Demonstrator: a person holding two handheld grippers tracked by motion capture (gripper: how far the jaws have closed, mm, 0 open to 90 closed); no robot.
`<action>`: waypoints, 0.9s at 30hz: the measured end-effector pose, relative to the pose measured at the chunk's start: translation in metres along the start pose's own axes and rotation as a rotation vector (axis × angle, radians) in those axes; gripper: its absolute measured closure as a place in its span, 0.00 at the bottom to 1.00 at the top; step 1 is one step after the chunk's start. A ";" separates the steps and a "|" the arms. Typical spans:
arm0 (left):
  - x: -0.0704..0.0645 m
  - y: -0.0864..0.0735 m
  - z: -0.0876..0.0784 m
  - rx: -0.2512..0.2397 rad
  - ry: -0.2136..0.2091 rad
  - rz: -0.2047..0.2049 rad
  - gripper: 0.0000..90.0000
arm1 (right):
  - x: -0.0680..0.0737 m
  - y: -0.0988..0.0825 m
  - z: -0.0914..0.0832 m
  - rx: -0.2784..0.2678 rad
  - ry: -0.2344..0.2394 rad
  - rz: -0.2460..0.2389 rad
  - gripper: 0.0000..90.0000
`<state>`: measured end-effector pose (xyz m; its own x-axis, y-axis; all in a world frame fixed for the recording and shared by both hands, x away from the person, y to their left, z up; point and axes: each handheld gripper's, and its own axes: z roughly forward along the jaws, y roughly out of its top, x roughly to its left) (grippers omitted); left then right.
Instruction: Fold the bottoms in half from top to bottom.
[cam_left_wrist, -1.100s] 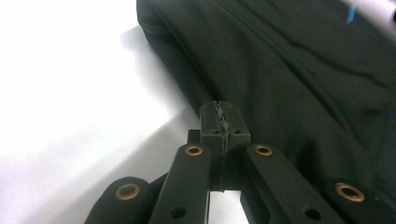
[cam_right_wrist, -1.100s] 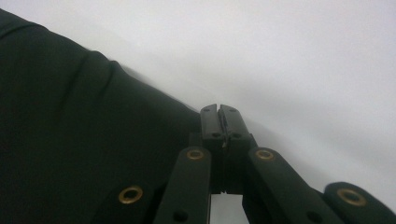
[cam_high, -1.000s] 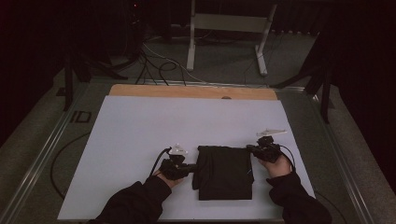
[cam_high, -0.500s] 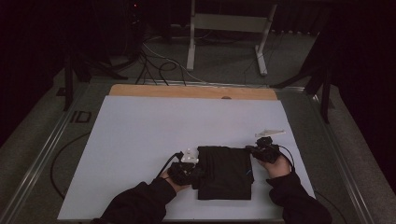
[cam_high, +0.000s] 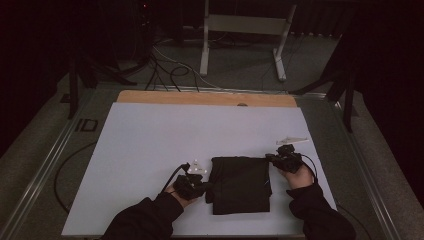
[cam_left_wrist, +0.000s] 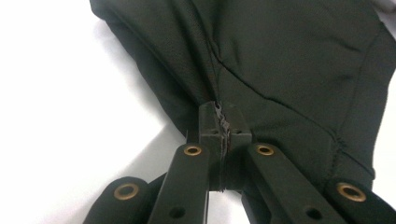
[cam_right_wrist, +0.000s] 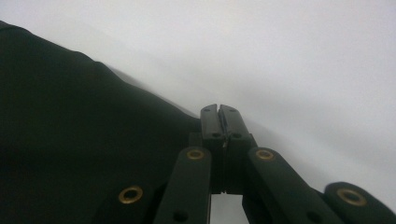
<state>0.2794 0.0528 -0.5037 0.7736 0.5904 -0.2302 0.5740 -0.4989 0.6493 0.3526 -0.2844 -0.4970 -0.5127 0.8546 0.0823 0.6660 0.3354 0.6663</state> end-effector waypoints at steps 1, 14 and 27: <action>0.000 0.000 0.002 0.010 -0.002 0.007 1.00 | 0.001 0.000 0.001 0.006 -0.004 -0.008 1.00; 0.008 0.000 0.006 0.022 0.026 0.003 0.73 | 0.003 -0.005 0.010 0.040 -0.031 -0.019 0.95; 0.006 0.014 -0.007 -0.031 -0.076 0.059 0.18 | 0.015 0.006 -0.035 -0.115 0.054 -0.013 0.37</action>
<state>0.2898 0.0539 -0.4907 0.8248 0.5099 -0.2443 0.5189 -0.5112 0.6851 0.3303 -0.2839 -0.4654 -0.5511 0.8271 0.1107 0.5942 0.2958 0.7480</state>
